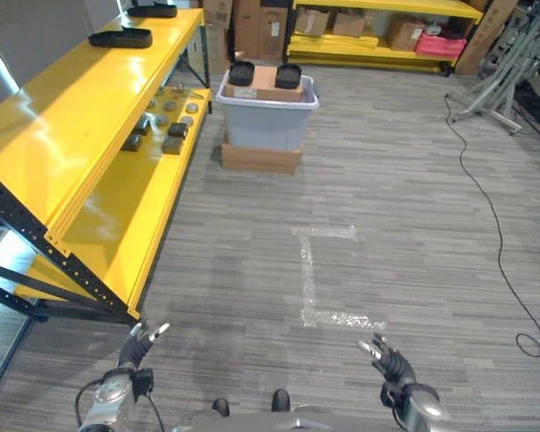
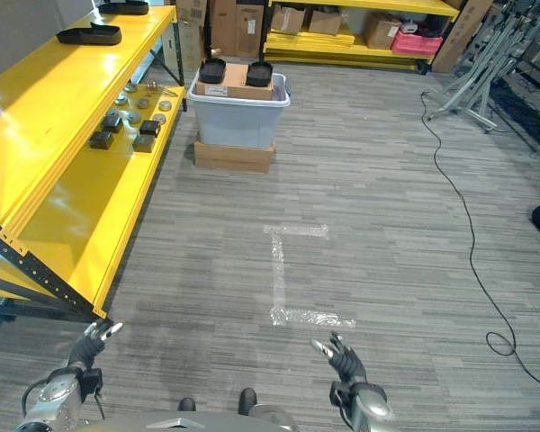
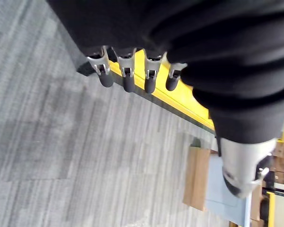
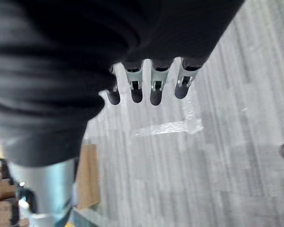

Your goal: Move parts from the plastic box to the shelf.

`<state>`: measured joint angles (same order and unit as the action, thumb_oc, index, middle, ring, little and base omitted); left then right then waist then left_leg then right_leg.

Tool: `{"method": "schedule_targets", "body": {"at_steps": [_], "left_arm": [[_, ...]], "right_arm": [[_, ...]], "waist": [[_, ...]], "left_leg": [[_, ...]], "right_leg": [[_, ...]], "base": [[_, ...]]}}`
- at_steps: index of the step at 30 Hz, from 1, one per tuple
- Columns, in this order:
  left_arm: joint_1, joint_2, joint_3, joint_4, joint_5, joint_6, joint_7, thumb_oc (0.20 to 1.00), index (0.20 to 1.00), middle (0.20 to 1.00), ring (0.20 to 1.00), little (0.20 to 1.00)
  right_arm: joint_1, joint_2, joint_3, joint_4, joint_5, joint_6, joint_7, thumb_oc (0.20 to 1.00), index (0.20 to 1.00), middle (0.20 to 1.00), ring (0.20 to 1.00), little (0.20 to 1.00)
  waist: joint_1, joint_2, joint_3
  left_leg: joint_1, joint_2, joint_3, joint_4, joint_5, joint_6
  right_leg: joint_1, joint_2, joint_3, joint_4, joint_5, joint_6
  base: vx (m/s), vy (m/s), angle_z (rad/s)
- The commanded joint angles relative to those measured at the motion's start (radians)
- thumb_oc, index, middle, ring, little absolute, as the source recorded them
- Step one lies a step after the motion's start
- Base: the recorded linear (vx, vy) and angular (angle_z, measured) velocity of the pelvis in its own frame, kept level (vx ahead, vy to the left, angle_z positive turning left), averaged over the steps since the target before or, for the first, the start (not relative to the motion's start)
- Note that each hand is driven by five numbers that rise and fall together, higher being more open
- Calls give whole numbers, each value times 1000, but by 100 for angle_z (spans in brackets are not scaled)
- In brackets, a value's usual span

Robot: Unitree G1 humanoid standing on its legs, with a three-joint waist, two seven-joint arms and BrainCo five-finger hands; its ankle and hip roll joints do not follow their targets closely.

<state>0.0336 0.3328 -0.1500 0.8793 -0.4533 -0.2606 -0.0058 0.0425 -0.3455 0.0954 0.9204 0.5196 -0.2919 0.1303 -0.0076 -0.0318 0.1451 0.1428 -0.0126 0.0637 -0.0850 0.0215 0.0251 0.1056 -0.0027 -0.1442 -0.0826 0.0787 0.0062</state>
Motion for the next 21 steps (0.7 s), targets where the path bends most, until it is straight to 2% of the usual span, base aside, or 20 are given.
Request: {"method": "schedule_targets", "body": {"at_steps": [1,8,11,17,19,21], "left_arm": [[-66,-1,-6,35,18,-33,15,1000,1000,1000,1000,1000],[-94,11,-36,62,20,-3,4,1000,1000,1000,1000,1000],[-99,11,-41,84,27,21,-6,1000,1000,1000,1000,1000],[-81,7,-31,113,33,34,-22,1000,1000,1000,1000,1000],[-70,8,-29,124,25,26,-41,1000,1000,1000,1000,1000],[-62,12,-29,131,33,20,-56,1000,1000,1000,1000,1000]], "right_arm": [[-53,-30,2,40,26,-50,33,1000,1000,1000,1000,1000],[-91,-12,41,50,41,-42,44,1000,1000,1000,1000,1000],[-95,1,47,32,51,-16,41,1000,1000,1000,1000,1000],[-72,21,42,45,30,25,70,1000,1000,1000,1000,1000],[-66,25,43,74,1,30,87,1000,1000,1000,1000,1000],[-55,32,49,114,-22,18,99,1000,1000,1000,1000,1000]], "waist": [[-6,7,16],[2,13,43],[-8,24,75],[-21,41,103],[-27,47,105],[-34,46,109]], "left_leg": [[11,-17,78,-2,-82,25],[13,-22,62,22,-92,54],[-5,-31,67,60,-110,82],[1,-42,55,77,-128,100],[6,-42,46,73,-129,100],[16,-49,39,69,-135,97]], "right_leg": [[32,-31,-28,83,-124,59],[-14,-45,-24,215,-149,64],[-88,-70,-11,374,-117,86],[-199,-112,8,566,-35,128],[-220,-110,24,567,-22,130],[-228,-103,25,496,-12,134]], "base": [[48,75,0],[34,77,0],[32,172,-6],[74,108,-9],[121,15,6],[172,-70,10]]}}
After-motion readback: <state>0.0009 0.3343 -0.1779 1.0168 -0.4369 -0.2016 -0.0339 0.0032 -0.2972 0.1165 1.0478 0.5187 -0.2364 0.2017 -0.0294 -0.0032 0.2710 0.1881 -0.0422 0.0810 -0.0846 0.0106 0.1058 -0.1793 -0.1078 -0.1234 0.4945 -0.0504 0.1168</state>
